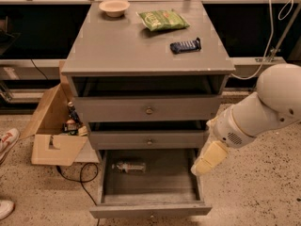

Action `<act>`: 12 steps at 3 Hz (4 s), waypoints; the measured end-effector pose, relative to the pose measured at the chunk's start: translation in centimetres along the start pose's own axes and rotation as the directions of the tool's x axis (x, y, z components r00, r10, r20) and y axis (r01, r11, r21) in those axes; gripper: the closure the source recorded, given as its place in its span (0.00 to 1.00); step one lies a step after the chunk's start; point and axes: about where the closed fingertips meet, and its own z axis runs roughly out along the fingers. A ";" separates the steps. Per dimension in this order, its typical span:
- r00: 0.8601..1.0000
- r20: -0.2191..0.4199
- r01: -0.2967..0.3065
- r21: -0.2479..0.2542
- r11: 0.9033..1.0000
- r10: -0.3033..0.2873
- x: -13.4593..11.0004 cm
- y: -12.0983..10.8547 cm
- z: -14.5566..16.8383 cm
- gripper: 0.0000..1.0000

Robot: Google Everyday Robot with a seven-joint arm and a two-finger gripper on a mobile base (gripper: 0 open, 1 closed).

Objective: Pick water bottle from bottom drawer and place on counter

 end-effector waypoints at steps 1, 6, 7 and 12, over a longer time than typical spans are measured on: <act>1.000 0.014 -0.018 -0.041 0.999 0.019 0.9 -0.1 1.9 0.00; 0.981 0.129 0.156 -0.083 0.984 -0.145 3.7 -2.6 29.6 0.00; 0.977 0.148 0.165 -0.085 0.983 -0.152 4.3 -3.6 32.3 0.00; 0.950 0.281 0.148 -0.025 0.989 -0.135 4.5 -10.8 55.9 0.00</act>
Offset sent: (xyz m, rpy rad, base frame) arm 0.0221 0.0103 -0.1620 0.2143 -0.0330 0.0761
